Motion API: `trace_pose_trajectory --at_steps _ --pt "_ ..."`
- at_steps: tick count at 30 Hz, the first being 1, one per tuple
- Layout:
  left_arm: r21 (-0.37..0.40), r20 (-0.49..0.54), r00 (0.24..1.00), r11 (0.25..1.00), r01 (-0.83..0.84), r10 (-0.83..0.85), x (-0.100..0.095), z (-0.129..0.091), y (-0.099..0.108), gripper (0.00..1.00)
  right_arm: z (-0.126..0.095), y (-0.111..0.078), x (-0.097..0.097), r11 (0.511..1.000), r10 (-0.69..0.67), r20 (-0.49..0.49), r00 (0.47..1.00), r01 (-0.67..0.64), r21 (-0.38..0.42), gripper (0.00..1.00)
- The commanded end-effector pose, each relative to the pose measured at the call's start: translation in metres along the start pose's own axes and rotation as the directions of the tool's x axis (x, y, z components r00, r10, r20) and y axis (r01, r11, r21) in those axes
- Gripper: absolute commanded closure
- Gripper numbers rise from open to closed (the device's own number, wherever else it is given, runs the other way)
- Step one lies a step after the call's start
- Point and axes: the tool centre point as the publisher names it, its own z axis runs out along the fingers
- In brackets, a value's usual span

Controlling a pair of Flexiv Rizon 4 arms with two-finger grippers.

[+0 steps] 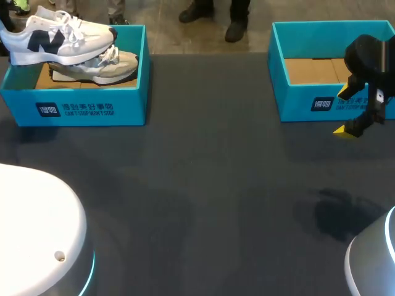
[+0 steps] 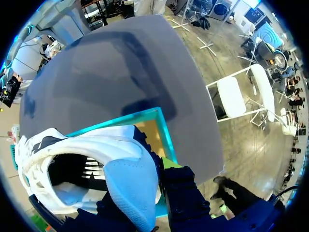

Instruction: Take the shoe out of the shoebox, open the shoe tongue, remove and reinsert the insole, then place the shoe into the shoebox

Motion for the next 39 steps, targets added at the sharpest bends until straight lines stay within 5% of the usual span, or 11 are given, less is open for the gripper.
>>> trace_pose_trajectory --at_steps 1,19,39 --pt "0.007 -0.004 1.0 1.0 0.001 -0.001 -0.009 -0.001 -0.014 1.0 0.001 0.002 -0.002 1.0 0.0 -0.004 1.0 0.0 0.004 0.0" --pt "0.004 -0.016 0.999 0.999 0.034 -0.034 -0.113 -0.017 -0.095 1.0 0.001 0.002 -0.002 1.0 0.0 -0.004 1.0 0.0 0.004 0.0" --pt "0.02 -0.021 1.0 1.0 0.009 -0.008 -0.234 -0.015 -0.153 1.0 0.001 0.002 -0.002 1.0 0.0 -0.004 1.0 0.0 0.004 0.0"
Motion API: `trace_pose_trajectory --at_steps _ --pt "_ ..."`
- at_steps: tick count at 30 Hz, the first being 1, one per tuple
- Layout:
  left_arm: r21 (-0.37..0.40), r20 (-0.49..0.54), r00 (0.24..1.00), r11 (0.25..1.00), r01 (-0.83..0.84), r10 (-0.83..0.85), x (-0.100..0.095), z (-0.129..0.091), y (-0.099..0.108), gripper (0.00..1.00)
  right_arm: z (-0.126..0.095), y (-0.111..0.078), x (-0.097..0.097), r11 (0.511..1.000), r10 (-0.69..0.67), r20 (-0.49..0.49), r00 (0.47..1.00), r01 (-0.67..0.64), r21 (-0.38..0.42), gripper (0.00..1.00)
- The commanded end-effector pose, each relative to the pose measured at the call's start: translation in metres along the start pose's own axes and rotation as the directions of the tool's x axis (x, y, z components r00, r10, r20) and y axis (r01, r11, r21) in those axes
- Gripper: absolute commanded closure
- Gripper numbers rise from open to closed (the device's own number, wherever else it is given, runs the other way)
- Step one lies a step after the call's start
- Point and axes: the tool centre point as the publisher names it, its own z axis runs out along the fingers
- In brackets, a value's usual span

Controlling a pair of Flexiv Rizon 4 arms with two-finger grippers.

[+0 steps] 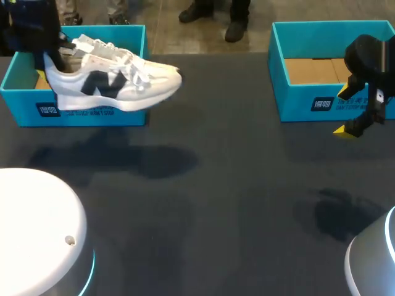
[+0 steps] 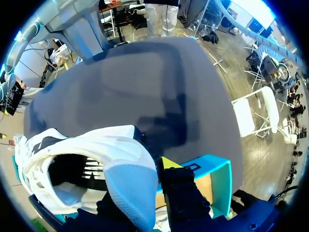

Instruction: Take the shoe out of the shoebox, open the shoe tongue, remove and reinsert the insole, then place the shoe into the shoebox

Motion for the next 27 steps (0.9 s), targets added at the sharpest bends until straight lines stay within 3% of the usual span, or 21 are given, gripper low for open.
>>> trace_pose_trajectory --at_steps 1,16,27 --pt "-0.071 -0.025 1.0 0.997 0.001 -0.003 -0.021 0.0 -0.018 1.0 0.001 0.002 -0.002 1.0 0.001 -0.004 1.0 0.0 0.004 0.0" --pt "-0.074 -0.056 0.998 0.997 0.021 -0.025 -0.098 0.011 -0.057 1.0 0.001 0.002 -0.002 1.0 0.001 -0.004 1.0 0.0 0.004 0.0" --pt "-0.067 -0.072 0.997 0.998 -0.002 -0.003 -0.157 0.032 -0.06 1.0 0.001 0.002 -0.002 1.0 0.001 -0.004 1.0 0.0 0.004 0.0"
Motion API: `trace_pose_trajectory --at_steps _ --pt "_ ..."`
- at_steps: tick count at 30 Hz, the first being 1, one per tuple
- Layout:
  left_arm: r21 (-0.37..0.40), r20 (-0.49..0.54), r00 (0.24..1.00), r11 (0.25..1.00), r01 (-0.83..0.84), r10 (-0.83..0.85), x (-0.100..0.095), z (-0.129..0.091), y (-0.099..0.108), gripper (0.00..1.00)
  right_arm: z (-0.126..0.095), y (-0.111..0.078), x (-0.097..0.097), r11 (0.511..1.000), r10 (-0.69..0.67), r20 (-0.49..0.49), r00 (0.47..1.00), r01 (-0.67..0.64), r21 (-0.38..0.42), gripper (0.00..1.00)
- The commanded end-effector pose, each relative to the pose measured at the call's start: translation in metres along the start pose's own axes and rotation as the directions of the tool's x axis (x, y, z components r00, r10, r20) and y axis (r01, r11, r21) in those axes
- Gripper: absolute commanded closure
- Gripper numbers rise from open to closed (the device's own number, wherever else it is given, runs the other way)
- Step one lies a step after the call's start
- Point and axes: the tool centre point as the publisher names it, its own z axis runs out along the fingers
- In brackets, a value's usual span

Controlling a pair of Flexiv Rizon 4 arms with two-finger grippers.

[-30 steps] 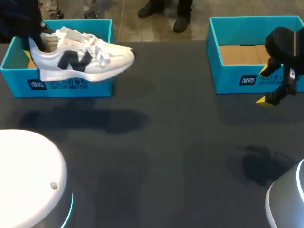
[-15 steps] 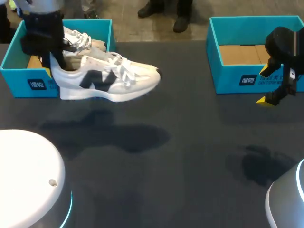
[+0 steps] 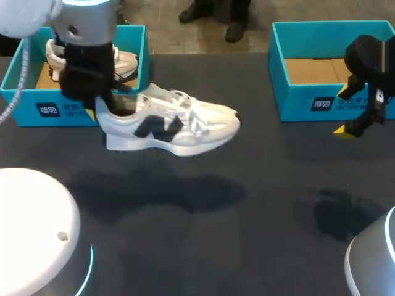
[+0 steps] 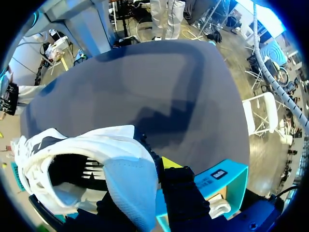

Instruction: Take the shoe out of the shoebox, open the shoe tongue, remove and reinsert the insole, then place the shoe into the shoebox

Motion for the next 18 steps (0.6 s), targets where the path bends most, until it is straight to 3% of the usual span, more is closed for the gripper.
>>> trace_pose_trajectory --at_steps 1,8,13,18 --pt "0.006 -0.024 1.0 1.0 0.003 -0.003 -0.023 0.009 0.001 1.0 0.001 0.002 -0.002 1.0 0.001 -0.004 1.0 -0.001 0.004 0.0" --pt "-0.022 -0.013 1.0 1.0 0.003 -0.003 -0.042 0.017 -0.002 1.0 0.001 0.002 -0.002 1.0 0.001 -0.004 1.0 -0.001 0.004 0.0" --pt "-0.069 0.0 0.999 0.997 0.035 -0.035 -0.045 0.022 0.0 1.0 0.001 0.002 -0.002 1.0 0.001 -0.004 1.0 -0.001 0.004 0.0" --pt "-0.101 0.014 1.0 0.994 0.029 -0.028 -0.054 0.038 0.006 1.0 0.001 0.002 -0.002 1.0 0.001 -0.004 1.0 -0.001 0.004 0.0"
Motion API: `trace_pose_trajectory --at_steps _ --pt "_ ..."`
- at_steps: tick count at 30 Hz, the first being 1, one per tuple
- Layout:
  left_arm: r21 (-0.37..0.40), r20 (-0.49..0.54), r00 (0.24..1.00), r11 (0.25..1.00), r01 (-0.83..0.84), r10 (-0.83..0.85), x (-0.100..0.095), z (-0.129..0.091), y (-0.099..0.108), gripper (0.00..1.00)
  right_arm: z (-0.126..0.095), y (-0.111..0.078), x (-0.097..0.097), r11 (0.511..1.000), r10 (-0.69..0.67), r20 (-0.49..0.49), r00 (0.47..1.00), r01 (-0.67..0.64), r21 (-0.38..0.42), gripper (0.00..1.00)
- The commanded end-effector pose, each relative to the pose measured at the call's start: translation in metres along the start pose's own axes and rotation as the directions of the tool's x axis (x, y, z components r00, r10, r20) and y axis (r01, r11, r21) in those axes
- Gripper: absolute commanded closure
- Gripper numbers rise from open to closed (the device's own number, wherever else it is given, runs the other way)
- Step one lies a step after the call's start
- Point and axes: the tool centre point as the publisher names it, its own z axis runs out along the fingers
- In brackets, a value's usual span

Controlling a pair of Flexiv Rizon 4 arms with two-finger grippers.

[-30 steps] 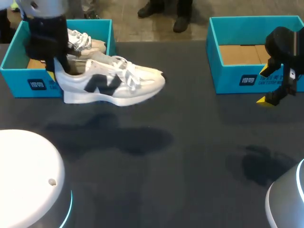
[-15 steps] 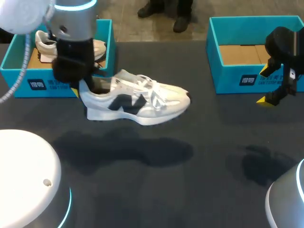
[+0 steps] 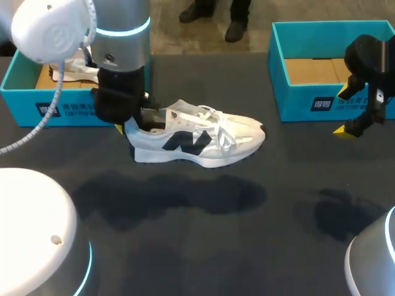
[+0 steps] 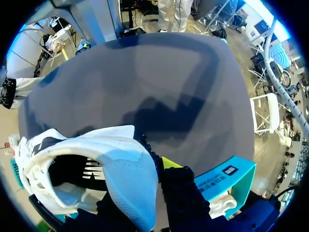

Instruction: Take the shoe out of the shoebox, open the shoe tongue, remove and reinsert the insole, then place the shoe into the shoebox

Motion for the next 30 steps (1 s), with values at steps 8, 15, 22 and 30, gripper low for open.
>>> trace_pose_trajectory --at_steps 8,15,22,30 --pt "-0.015 0.03 0.999 1.0 -0.014 0.015 -0.017 0.062 0.007 1.0 0.001 0.002 -0.002 1.0 0.001 -0.004 1.0 -0.001 0.004 0.0" --pt "-0.013 0.004 1.0 1.0 -0.008 0.008 -0.026 0.102 0.012 1.0 0.001 0.002 -0.002 1.0 0.001 -0.004 1.0 -0.001 0.004 0.0" --pt "0.006 -0.032 0.999 1.0 0.023 -0.023 -0.029 0.132 0.015 1.0 0.001 0.002 -0.002 1.0 0.001 -0.004 1.0 -0.001 0.004 0.0" --pt "0.03 -0.039 0.998 0.999 0.044 -0.042 -0.029 0.154 0.017 1.0 0.001 0.002 -0.002 1.0 0.001 -0.004 1.0 -0.001 0.004 0.0"
